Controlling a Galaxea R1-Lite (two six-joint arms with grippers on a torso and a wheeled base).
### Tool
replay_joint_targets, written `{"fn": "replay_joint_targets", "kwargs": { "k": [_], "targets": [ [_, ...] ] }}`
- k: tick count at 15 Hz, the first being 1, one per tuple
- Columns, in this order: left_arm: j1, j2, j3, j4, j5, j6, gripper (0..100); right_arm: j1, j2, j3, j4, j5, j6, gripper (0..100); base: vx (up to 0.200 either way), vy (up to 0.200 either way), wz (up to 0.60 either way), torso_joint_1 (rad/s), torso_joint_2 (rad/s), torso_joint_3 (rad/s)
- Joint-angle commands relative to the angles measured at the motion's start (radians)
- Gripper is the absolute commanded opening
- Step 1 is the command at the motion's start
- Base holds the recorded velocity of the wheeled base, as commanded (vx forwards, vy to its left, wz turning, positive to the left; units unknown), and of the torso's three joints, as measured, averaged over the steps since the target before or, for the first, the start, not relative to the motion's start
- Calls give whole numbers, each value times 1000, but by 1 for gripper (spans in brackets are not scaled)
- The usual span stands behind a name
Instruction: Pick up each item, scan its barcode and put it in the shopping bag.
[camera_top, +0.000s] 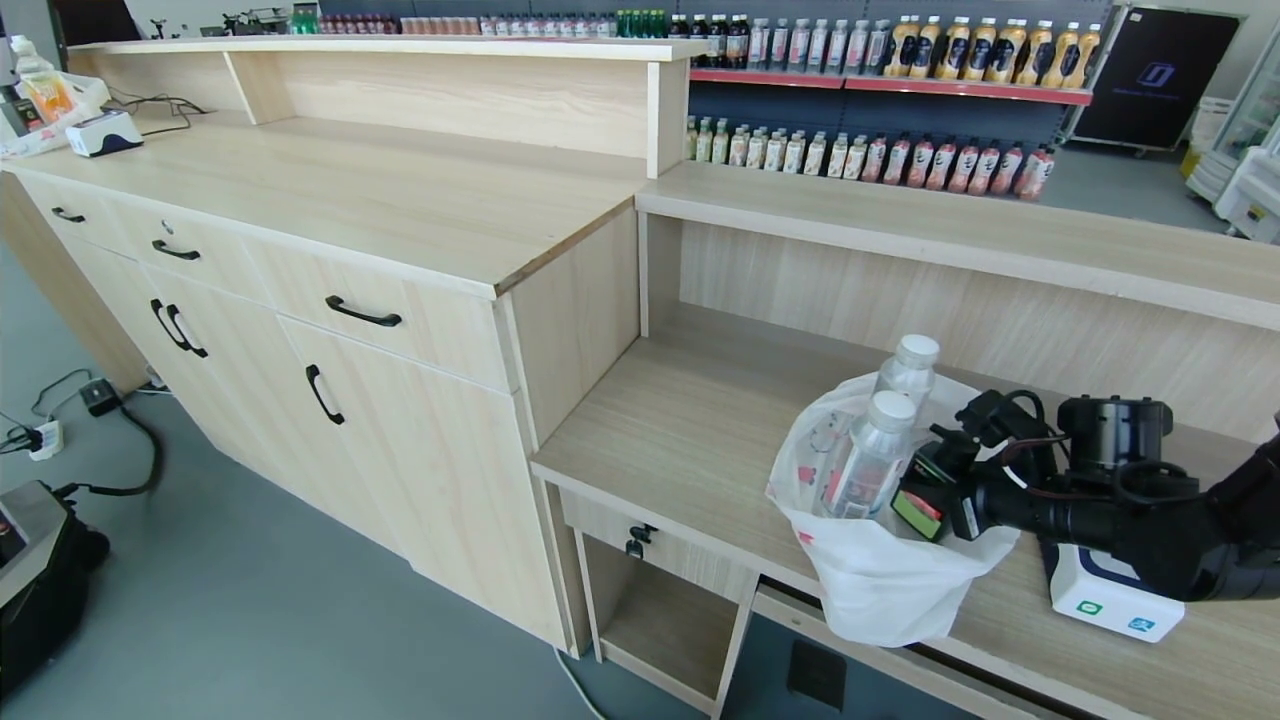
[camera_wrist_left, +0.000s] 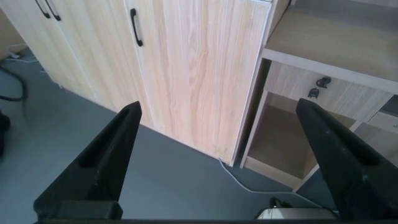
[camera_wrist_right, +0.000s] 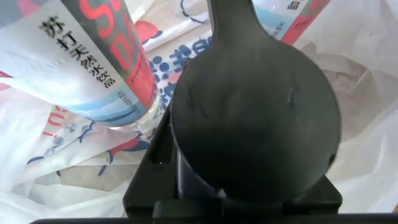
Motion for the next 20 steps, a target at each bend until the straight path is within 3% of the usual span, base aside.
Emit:
{"fn": "replay_joint_targets", "kwargs": {
  "k": [1, 4, 5, 14, 20],
  "targets": [
    [0, 0, 0, 0, 0, 0, 100, 0, 18, 3, 2, 0, -1, 0, 0, 0, 0, 0, 0, 0],
    [0, 0, 0, 0, 0, 0, 100, -2, 25, 17, 0, 0, -1, 0, 0, 0, 0, 0, 0, 0],
    [0, 0, 0, 0, 0, 0, 100, -3, 28, 22, -1, 0, -1, 100, 0, 0, 0, 0, 0, 0],
    [0, 0, 0, 0, 0, 0, 100, -51, -65, -44, -29, 6, 15, 100, 0, 0, 0, 0, 0, 0],
    [0, 0, 0, 0, 0, 0, 100, -95, -469, 48, 66, -3, 10, 100, 0, 0, 0, 0, 0, 0]
  ]
}}
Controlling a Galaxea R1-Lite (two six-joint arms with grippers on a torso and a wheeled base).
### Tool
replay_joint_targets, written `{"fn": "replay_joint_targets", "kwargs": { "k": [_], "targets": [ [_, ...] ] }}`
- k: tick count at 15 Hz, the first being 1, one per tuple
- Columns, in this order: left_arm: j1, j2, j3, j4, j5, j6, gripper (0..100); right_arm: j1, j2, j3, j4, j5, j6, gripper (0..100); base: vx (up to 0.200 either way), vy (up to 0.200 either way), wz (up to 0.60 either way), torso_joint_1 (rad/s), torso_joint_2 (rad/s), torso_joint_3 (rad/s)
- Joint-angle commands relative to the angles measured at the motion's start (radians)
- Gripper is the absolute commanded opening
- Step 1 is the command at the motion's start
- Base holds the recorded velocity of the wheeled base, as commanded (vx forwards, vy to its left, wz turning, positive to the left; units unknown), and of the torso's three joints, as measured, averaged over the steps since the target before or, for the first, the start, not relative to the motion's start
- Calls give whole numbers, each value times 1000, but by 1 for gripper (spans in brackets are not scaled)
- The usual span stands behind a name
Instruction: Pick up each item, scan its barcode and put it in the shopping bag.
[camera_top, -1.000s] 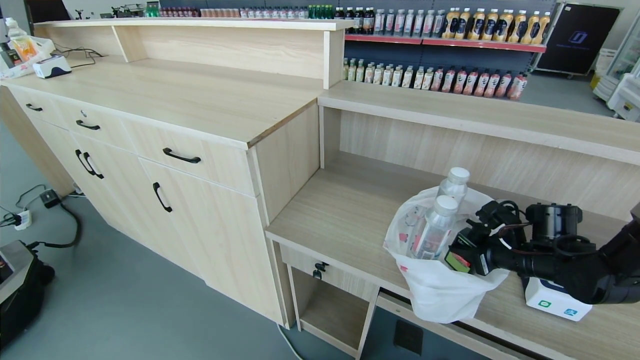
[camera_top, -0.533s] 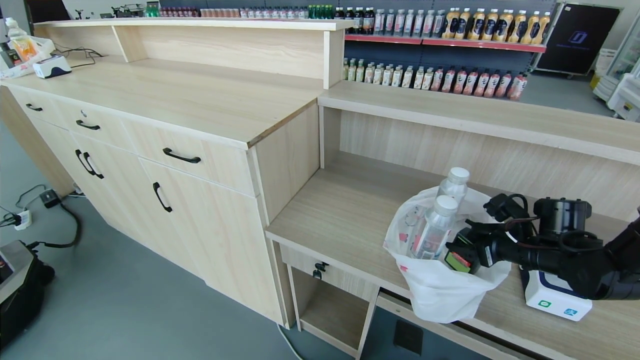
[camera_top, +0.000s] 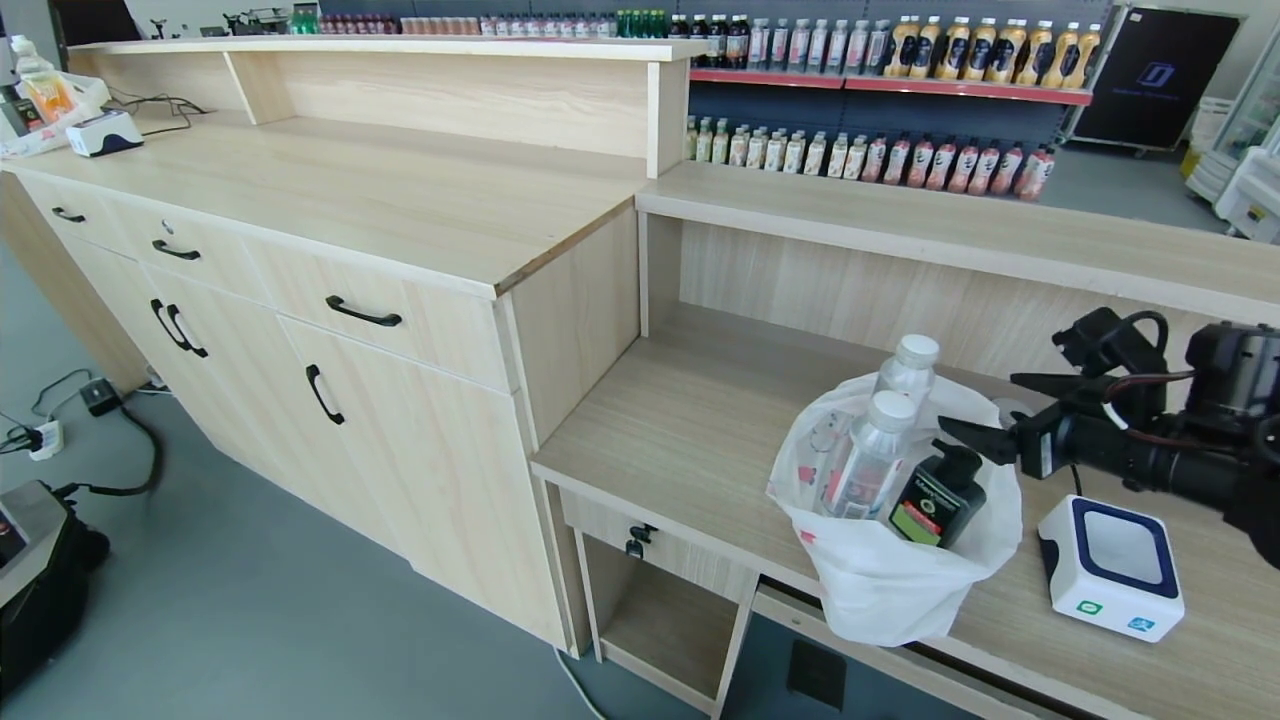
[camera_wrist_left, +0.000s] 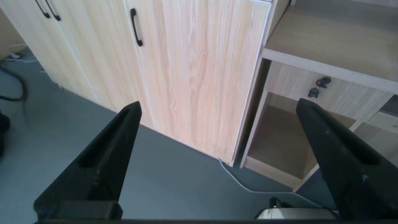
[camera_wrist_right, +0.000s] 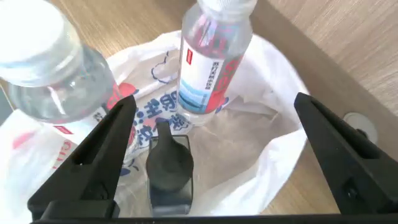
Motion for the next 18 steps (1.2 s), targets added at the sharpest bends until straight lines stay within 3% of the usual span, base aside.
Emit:
{"fn": "replay_joint_targets", "kwargs": {
  "k": [1, 4, 10, 12, 16, 18],
  "targets": [
    [0, 0, 0, 0, 0, 0, 100, -50, -238, 59, 15, -5, -7, 100, 0, 0, -600, 2, 2, 2],
    [1, 0, 0, 0, 0, 0, 100, -118, -407, 73, 69, -37, 18, 100, 0, 0, -600, 1, 1, 6],
    [0, 0, 0, 0, 0, 0, 100, -112, -797, 137, 417, -255, 95, 100, 0, 0, -500, 4, 0, 1],
    [0, 0, 0, 0, 0, 0, 100, -79, -962, 298, 408, -283, 230, 100, 0, 0, 0, 0, 0, 0],
    [0, 0, 0, 0, 0, 0, 100, -27, -1280, 623, 413, -441, 283, 100, 0, 0, 0, 0, 0, 0],
    [0, 0, 0, 0, 0, 0, 100, -26, -1380, 665, 456, -458, 309, 100, 0, 0, 0, 0, 0, 0]
  ]
}}
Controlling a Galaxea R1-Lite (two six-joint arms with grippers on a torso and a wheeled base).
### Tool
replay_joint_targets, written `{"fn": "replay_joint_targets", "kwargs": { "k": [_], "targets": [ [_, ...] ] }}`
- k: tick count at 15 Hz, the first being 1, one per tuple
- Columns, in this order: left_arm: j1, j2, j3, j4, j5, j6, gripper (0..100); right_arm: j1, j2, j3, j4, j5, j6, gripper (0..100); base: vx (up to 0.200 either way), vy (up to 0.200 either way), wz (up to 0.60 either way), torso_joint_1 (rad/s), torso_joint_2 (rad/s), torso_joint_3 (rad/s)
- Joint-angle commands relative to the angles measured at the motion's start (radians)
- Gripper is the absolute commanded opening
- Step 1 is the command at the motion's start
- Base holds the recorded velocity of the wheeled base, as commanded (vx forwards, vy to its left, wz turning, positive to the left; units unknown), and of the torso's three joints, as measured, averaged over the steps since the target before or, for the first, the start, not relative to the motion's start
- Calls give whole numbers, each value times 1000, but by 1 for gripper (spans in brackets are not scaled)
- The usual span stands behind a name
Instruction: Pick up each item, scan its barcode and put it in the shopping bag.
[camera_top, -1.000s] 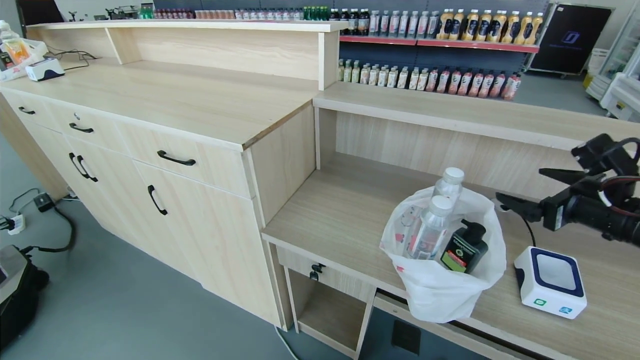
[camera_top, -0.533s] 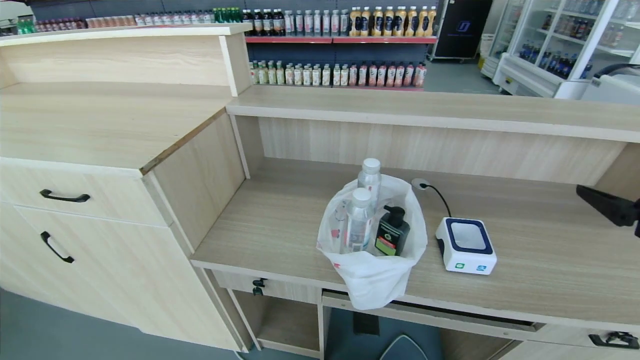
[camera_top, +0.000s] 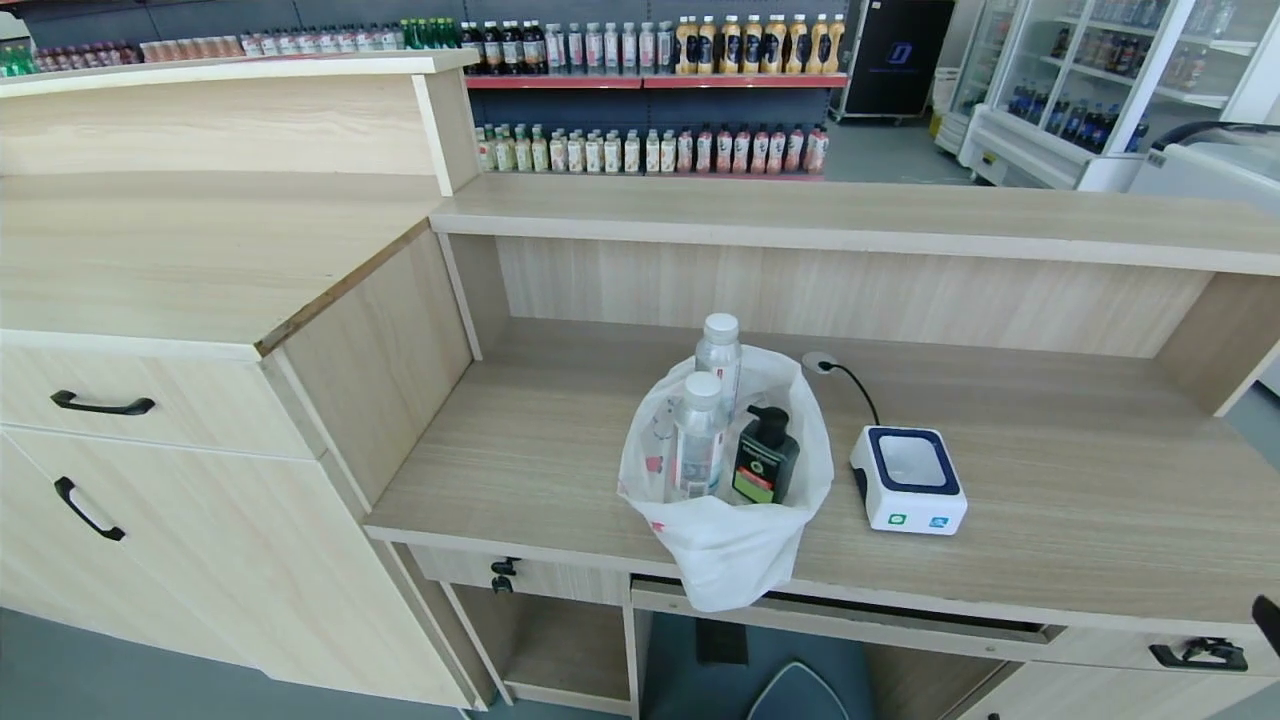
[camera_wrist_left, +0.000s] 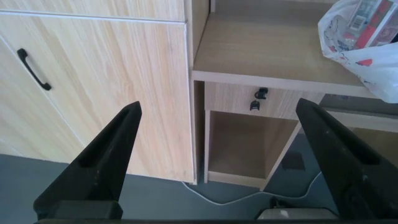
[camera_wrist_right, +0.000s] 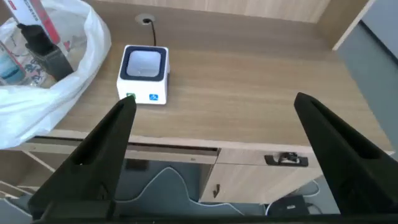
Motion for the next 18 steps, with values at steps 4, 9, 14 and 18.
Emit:
{"fn": "replay_joint_targets", "kwargs": {
  "k": [4, 9, 14, 18],
  "targets": [
    [0, 0, 0, 0, 0, 0, 100, 62, -390, 89, 258, -25, 50, 100, 0, 0, 0, 0, 0, 0],
    [0, 0, 0, 0, 0, 0, 100, 143, -518, 89, 334, -27, 76, 100, 0, 0, 0, 0, 0, 0],
    [1, 0, 0, 0, 0, 0, 100, 145, -541, 87, 416, -28, 134, 100, 0, 0, 0, 0, 0, 0],
    [1, 0, 0, 0, 0, 0, 100, 145, -541, 85, 419, -30, 160, 100, 0, 0, 0, 0, 0, 0]
  ]
}}
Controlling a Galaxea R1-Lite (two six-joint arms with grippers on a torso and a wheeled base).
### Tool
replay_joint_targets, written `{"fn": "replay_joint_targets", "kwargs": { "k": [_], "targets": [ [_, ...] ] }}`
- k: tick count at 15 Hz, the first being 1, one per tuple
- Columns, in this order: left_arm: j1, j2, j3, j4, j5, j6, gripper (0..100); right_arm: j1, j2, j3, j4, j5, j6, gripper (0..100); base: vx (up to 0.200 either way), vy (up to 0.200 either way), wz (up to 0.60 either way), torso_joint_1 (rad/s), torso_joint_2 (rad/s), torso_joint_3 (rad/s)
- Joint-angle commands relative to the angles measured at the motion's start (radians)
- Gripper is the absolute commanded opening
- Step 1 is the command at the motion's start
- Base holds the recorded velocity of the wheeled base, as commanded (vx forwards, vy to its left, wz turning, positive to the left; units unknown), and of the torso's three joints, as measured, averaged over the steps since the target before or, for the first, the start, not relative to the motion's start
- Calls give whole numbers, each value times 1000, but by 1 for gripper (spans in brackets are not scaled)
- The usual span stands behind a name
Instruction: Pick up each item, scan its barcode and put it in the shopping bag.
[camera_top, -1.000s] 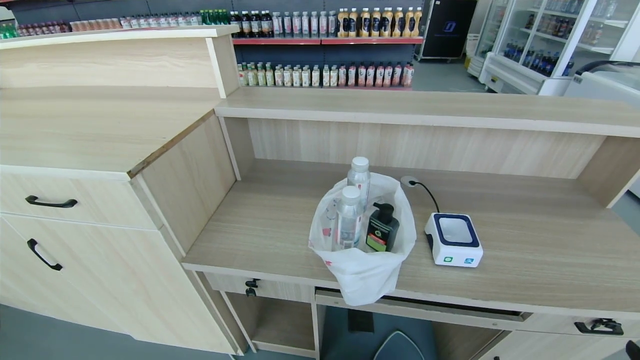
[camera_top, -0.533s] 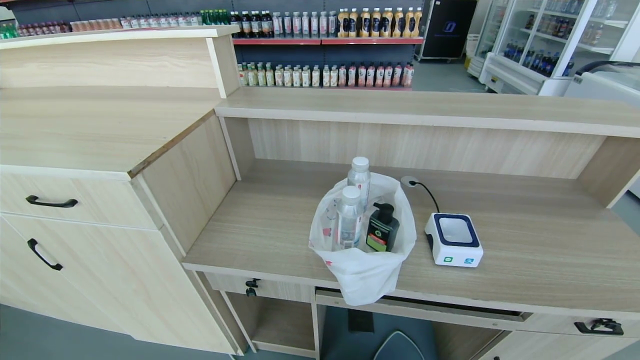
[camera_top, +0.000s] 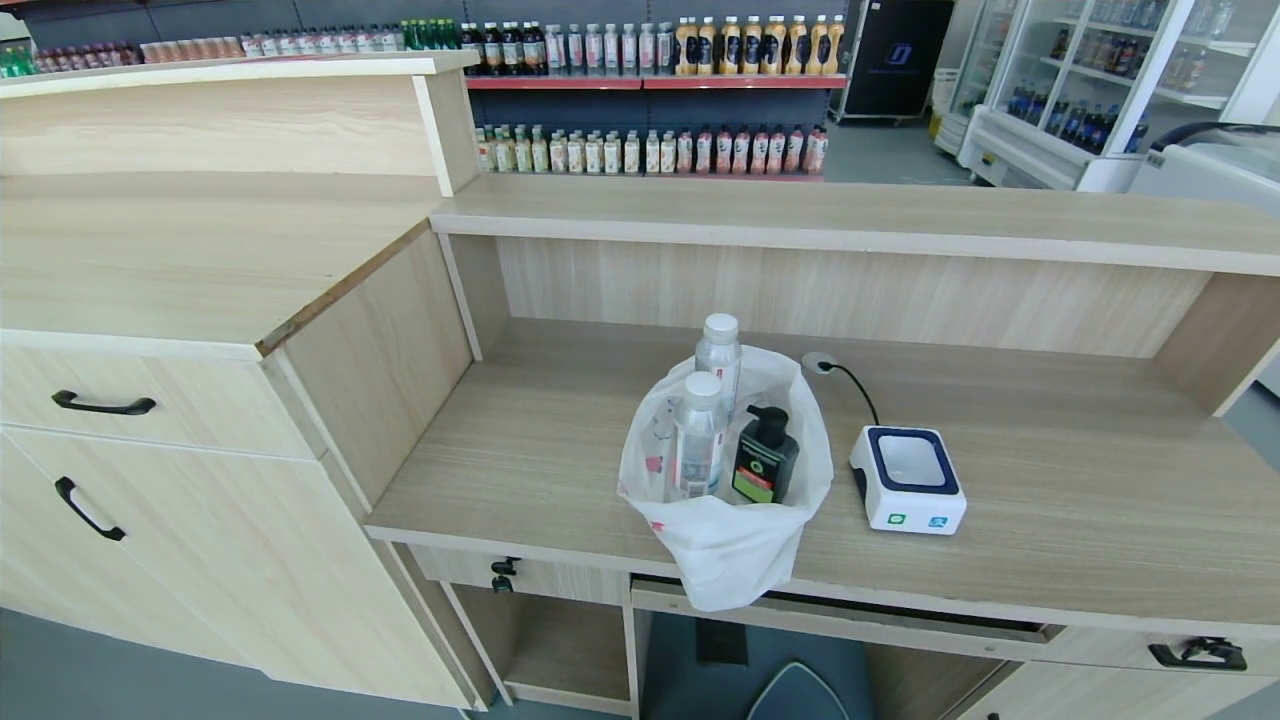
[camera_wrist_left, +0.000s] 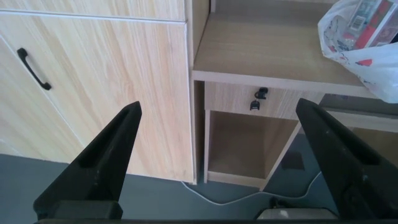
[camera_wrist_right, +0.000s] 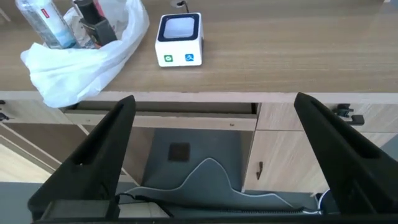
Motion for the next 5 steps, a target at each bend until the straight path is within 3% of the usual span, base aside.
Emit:
{"fn": "replay_joint_targets", "kwargs": {
  "k": [1, 5],
  "targets": [
    [0, 0, 0, 0, 0, 0, 100, 0, 2, 0, 2, 0, -1, 100, 0, 0, 0, 0, 0, 0],
    [0, 0, 0, 0, 0, 0, 100, 0, 2, 0, 3, 0, -5, 100, 0, 0, 0, 0, 0, 0]
  ]
}}
